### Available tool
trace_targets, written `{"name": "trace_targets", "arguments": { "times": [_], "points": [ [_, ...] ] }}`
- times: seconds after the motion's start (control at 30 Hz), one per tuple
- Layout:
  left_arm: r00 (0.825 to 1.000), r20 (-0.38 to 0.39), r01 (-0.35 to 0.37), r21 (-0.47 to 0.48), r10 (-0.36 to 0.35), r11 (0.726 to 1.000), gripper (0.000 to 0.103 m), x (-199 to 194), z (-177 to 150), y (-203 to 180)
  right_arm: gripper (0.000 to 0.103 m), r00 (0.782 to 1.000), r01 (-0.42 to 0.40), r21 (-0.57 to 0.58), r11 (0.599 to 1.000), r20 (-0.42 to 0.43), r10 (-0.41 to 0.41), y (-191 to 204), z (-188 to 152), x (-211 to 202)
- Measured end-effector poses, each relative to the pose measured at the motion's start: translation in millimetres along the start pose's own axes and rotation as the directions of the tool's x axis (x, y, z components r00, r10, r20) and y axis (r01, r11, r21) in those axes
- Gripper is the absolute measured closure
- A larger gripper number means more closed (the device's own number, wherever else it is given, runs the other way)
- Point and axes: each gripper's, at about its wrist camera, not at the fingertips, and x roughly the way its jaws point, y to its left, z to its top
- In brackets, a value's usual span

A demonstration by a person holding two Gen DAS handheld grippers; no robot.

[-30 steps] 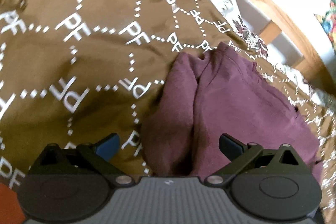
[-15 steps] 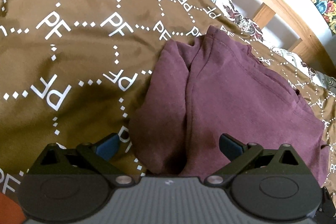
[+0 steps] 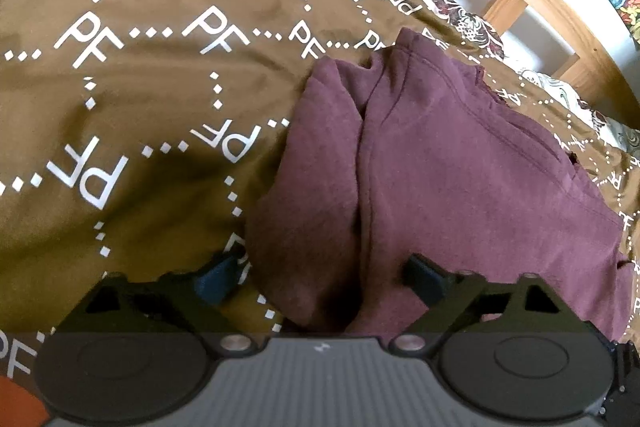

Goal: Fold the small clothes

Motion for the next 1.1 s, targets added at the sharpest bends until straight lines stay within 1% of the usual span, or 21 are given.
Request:
{"name": "trace_targets", "arguments": {
  "times": [0.1, 0.17, 0.2, 0.23, 0.27, 0.3, 0.33, 0.37, 0.43, 0.53, 0.6, 0.67, 0.77, 0.9, 1.03, 1.1],
  "points": [
    [1.000, -0.005, 0.009, 0.013, -0.008, 1.000, 0.031, -0.5, 0.4, -1.5, 0.001, 1.000, 0.014, -0.031, 0.999, 0.000, -0.014, 2.3, 3.3, -5.7],
    [1.000, -0.001, 0.010, 0.020, -0.010, 1.000, 0.043, -1.8, 0.4, -3.1, 0.001, 0.999, 0.031, -0.064, 0.998, 0.015, -0.030, 3.1, 5.8, -12.4],
    [1.000, 0.000, 0.015, 0.022, -0.015, 1.000, 0.047, -2.6, 0.4, -3.4, 0.001, 0.999, 0.042, -0.079, 0.996, 0.027, -0.040, 3.1, 7.1, -16.3],
    [1.000, 0.002, 0.022, 0.021, -0.022, 1.000, 0.055, -3.7, 0.5, -3.6, 0.001, 0.998, 0.050, -0.086, 0.995, 0.036, -0.047, 2.3, 8.2, -19.3],
    [0.999, 0.006, 0.031, 0.019, -0.031, 0.999, 0.065, -5.1, 0.5, -3.4, 0.001, 0.998, 0.053, -0.085, 0.995, 0.039, -0.050, 0.1, 9.4, -21.3],
    [0.999, 0.012, 0.040, 0.019, -0.040, 0.999, 0.070, -7.0, 0.3, -3.7, 0.001, 0.998, 0.052, -0.071, 0.996, 0.035, -0.049, -3.3, 10.5, -22.7],
    [0.999, 0.017, 0.048, 0.024, -0.049, 0.999, 0.079, -9.2, 0.0, -4.0, 0.001, 0.999, 0.046, -0.039, 0.998, 0.027, -0.045, -8.9, 11.7, -23.1],
    [0.998, 0.027, 0.053, 0.031, -0.054, 0.998, 0.084, -12.2, -0.7, -5.0, 0.001, 0.999, 0.040, 0.000, 0.999, 0.016, -0.040, -15.1, 13.1, -23.0],
    [0.996, 0.053, 0.064, 0.049, -0.067, 0.997, 0.087, -19.9, -2.0, -8.5, 0.001, 0.999, 0.039, 0.083, 0.996, -0.003, -0.039, -28.9, 15.2, -22.7],
    [0.993, 0.089, 0.072, 0.110, -0.082, 0.991, 0.089, -33.7, -1.3, -26.5, 0.001, 0.997, 0.076, 0.213, 0.974, -0.001, -0.078, -56.9, 20.6, -28.1],
    [0.988, 0.122, 0.068, 0.204, -0.094, 0.977, 0.090, -46.4, -0.6, -49.2, 0.001, 0.994, 0.098, 0.305, 0.947, 0.014, -0.107, -80.1, 22.7, -35.2],
    [0.982, 0.153, 0.061, 0.284, -0.108, 0.957, 0.090, -58.7, -1.9, -76.7, 0.001, 0.992, 0.106, 0.401, 0.910, 0.025, -0.126, -103.6, 21.8, -42.6],
    [0.975, 0.171, 0.071, 0.354, -0.139, 0.933, 0.091, -71.4, -7.1, -120.3, 0.001, 0.990, 0.106, 0.519, 0.848, 0.026, -0.139, -135.5, 16.3, -52.6],
    [0.963, 0.189, 0.089, 0.447, -0.191, 0.890, 0.091, -81.5, -22.6, -177.7, 0.001, 0.985, 0.116, 0.584, 0.803, 0.034, -0.167, -163.7, 5.2, -68.5],
    [0.956, 0.150, 0.146, 0.506, -0.253, 0.850, 0.091, -80.3, -48.0, -225.3, 0.001, 0.973, 0.143, 0.625, 0.767, 0.055, -0.226, -188.1, -2.1, -83.4],
    [0.955, 0.126, 0.163, 0.529, -0.267, 0.833, 0.091, -71.7, -60.6, -241.5, 0.001, 0.965, 0.165, 0.635, 0.755, 0.056, -0.258, -200.5, -7.6, -88.9]
  ]
}}
